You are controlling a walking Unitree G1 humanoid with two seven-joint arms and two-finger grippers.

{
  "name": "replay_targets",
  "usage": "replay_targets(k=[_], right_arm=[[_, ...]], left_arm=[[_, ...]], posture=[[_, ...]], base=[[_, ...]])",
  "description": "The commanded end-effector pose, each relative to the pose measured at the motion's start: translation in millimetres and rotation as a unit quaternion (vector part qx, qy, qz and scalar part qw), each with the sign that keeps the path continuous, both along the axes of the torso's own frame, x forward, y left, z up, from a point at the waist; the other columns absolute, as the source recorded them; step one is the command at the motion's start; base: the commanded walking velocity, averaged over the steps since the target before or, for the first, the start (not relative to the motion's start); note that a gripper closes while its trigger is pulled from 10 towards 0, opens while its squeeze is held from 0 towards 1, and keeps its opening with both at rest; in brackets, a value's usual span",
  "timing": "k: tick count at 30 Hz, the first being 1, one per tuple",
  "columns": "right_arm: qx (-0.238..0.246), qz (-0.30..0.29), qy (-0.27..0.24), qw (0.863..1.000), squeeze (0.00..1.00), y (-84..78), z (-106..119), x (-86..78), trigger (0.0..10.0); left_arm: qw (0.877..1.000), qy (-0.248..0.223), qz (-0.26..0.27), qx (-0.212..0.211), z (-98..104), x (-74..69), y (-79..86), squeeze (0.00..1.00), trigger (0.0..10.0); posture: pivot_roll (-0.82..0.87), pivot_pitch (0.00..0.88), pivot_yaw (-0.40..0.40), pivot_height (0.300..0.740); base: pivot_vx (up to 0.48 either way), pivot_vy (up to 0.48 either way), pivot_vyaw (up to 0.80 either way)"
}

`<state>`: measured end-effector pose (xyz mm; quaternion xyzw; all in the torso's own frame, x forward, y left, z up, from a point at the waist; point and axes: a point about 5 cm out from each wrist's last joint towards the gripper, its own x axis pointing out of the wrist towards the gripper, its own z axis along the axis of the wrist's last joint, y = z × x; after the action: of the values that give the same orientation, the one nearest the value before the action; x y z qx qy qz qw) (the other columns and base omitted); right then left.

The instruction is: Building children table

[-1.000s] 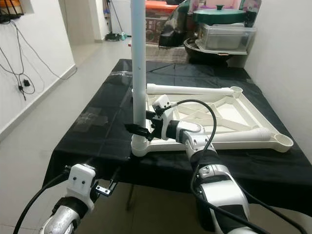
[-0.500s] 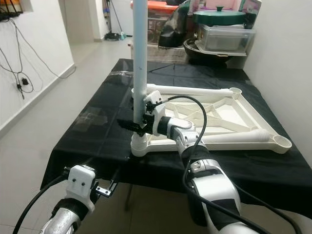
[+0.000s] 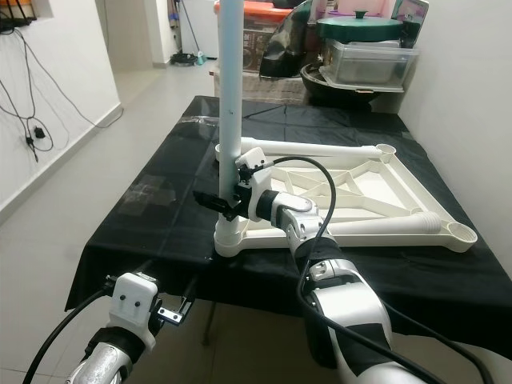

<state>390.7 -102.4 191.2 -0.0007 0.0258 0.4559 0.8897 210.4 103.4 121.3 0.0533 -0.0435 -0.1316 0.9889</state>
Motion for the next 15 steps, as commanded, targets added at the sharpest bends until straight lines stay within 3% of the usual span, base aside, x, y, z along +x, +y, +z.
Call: replay_targets(k=[1,2,3,4,15], right_arm=[[0.008,-0.003,-0.007,1.000,0.00,2.5,4.8,1.8,5.1],[0.009,-0.003,-0.008,1.000,0.00,2.9,4.9,1.8,1.8],[0.009,-0.003,-0.008,1.000,0.00,2.9,4.9,1.8,1.8],[0.010,-0.003,-0.009,1.000,0.00,3.9,4.7,1.7,0.0],[0.014,-0.004,-0.009,1.000,0.00,6.9,0.4,0.3,0.0]], left_arm=[[1.000,-0.007,-0.003,0.000,1.7,-1.8,-2.1,0.00,10.0],[1.000,-0.006,-0.003,0.001,1.6,-1.9,-2.1,0.00,10.0],[1.000,-0.006,-0.003,0.001,1.6,-1.9,-2.1,0.00,10.0],[1.000,-0.006,-0.003,0.002,1.5,-1.8,-1.9,0.00,10.0],[1.000,-0.007,-0.005,0.008,1.5,-1.1,-1.7,0.00,10.0]], posture=[[0.06,0.000,-0.084,0.740],[0.06,0.000,-0.084,0.740],[0.06,0.000,-0.084,0.740],[0.07,0.000,-0.084,0.740],[0.07,0.000,-0.081,0.740]], base=[[0.000,0.000,0.00],[0.000,0.000,0.00],[0.000,0.000,0.00],[0.000,0.000,0.00],[0.000,0.000,0.00]])
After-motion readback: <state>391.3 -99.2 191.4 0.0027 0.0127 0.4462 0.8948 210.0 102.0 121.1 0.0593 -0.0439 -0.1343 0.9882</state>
